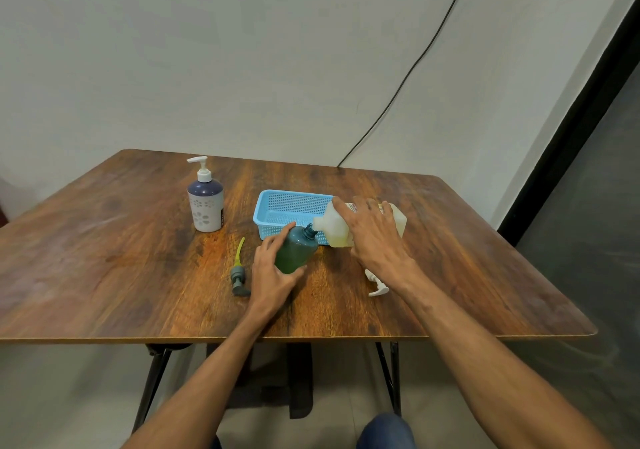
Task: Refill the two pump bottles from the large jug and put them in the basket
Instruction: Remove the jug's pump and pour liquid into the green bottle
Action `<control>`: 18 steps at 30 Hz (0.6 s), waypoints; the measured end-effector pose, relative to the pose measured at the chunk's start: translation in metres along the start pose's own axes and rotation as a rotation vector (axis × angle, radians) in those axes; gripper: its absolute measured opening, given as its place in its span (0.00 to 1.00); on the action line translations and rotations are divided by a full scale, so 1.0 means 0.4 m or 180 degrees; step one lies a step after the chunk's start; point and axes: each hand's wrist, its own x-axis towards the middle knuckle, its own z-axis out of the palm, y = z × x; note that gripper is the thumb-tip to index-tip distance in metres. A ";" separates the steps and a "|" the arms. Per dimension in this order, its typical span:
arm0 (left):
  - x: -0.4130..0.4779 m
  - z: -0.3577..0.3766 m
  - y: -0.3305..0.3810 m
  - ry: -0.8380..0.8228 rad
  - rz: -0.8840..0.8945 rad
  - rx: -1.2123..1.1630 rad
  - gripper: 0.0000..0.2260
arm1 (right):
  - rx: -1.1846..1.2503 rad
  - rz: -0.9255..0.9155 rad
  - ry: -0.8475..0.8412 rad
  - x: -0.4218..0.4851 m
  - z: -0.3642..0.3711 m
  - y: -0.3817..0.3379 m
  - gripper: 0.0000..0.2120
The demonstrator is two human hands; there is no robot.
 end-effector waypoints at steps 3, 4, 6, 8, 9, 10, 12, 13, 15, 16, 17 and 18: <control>-0.001 0.000 0.002 0.0000 -0.0028 -0.0028 0.40 | 0.0054 0.0024 0.0003 -0.001 0.007 0.000 0.46; 0.000 0.000 0.003 0.0006 -0.0042 -0.0033 0.39 | 0.0096 0.0039 -0.0006 -0.001 0.010 -0.001 0.46; 0.001 -0.002 0.005 0.0016 -0.0071 -0.0029 0.39 | 0.0206 0.0072 -0.0033 -0.003 0.015 -0.002 0.47; 0.000 -0.004 0.008 0.0022 -0.0085 -0.0044 0.39 | 0.0303 0.0081 -0.0006 -0.006 0.023 -0.004 0.46; -0.001 -0.005 0.009 0.0022 -0.0094 -0.0074 0.39 | 0.0376 0.0087 0.0030 -0.008 0.028 -0.006 0.46; -0.001 -0.006 0.010 0.0022 -0.0108 -0.0124 0.39 | 0.0477 0.0106 0.0065 -0.009 0.033 -0.008 0.46; -0.002 -0.007 0.013 0.0037 -0.0141 -0.0223 0.39 | 0.0736 0.0170 0.0110 -0.013 0.041 -0.013 0.47; -0.003 -0.007 0.014 0.0055 -0.0146 -0.0255 0.39 | 0.0885 0.0210 0.0133 -0.015 0.044 -0.016 0.48; -0.003 -0.008 0.016 0.0093 -0.0142 -0.0322 0.39 | 0.1231 0.0320 0.0186 -0.016 0.049 -0.019 0.49; -0.003 -0.009 0.017 0.0107 -0.0147 -0.0356 0.39 | 0.1440 0.0386 0.0217 -0.016 0.051 -0.019 0.50; -0.004 -0.009 0.019 0.0121 -0.0154 -0.0377 0.40 | 0.1681 0.0462 0.0255 -0.016 0.055 -0.019 0.51; -0.004 -0.010 0.020 0.0135 -0.0160 -0.0387 0.40 | 0.1943 0.0543 0.0303 -0.016 0.059 -0.019 0.50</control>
